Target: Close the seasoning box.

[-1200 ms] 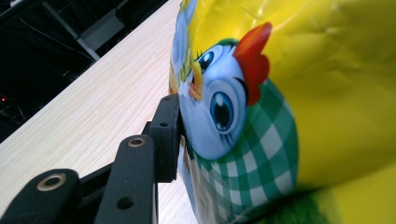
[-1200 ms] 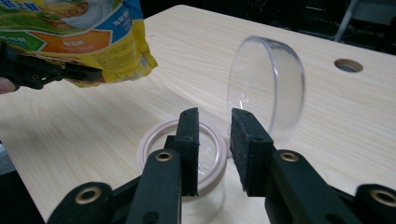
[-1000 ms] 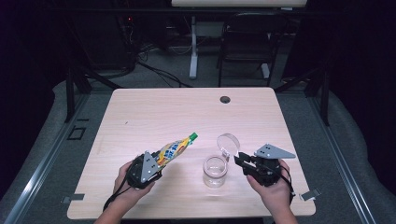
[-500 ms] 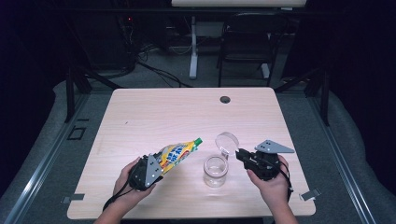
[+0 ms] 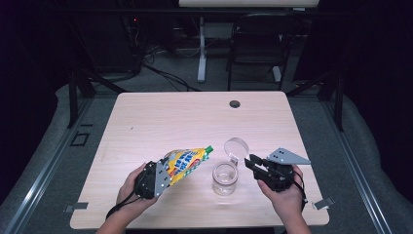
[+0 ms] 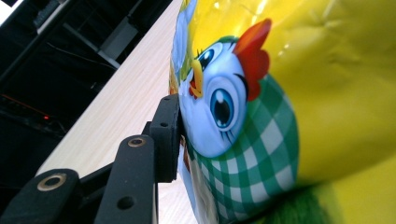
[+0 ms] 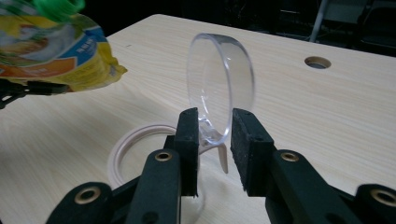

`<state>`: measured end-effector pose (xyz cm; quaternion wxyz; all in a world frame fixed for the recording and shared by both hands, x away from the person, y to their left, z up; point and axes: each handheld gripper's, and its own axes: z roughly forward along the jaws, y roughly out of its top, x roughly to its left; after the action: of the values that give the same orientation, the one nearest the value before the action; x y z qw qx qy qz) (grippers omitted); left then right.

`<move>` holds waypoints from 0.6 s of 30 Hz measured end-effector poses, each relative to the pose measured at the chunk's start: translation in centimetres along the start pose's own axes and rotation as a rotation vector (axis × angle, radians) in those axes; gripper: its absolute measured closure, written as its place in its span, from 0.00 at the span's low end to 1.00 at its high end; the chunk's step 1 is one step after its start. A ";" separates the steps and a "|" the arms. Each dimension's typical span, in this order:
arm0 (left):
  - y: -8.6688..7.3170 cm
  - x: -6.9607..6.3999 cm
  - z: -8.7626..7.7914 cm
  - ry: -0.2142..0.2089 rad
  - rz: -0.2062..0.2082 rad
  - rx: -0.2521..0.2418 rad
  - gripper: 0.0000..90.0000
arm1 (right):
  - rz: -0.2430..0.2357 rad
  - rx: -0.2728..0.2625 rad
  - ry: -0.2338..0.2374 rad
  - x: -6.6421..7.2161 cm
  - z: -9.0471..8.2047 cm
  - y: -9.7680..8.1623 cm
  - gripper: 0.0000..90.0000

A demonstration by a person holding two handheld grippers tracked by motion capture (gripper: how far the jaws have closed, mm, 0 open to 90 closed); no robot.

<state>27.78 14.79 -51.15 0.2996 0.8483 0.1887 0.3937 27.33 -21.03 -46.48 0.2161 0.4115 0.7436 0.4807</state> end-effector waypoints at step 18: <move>1.1 0.1 -0.1 0.025 0.077 0.011 0.66 | -0.117 0.000 0.058 3.1 0.6 0.6 0.74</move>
<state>27.88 14.08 -50.31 0.2773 0.8516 0.1616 0.4144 26.21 -18.07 -45.97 0.2223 0.3534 0.7722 0.4790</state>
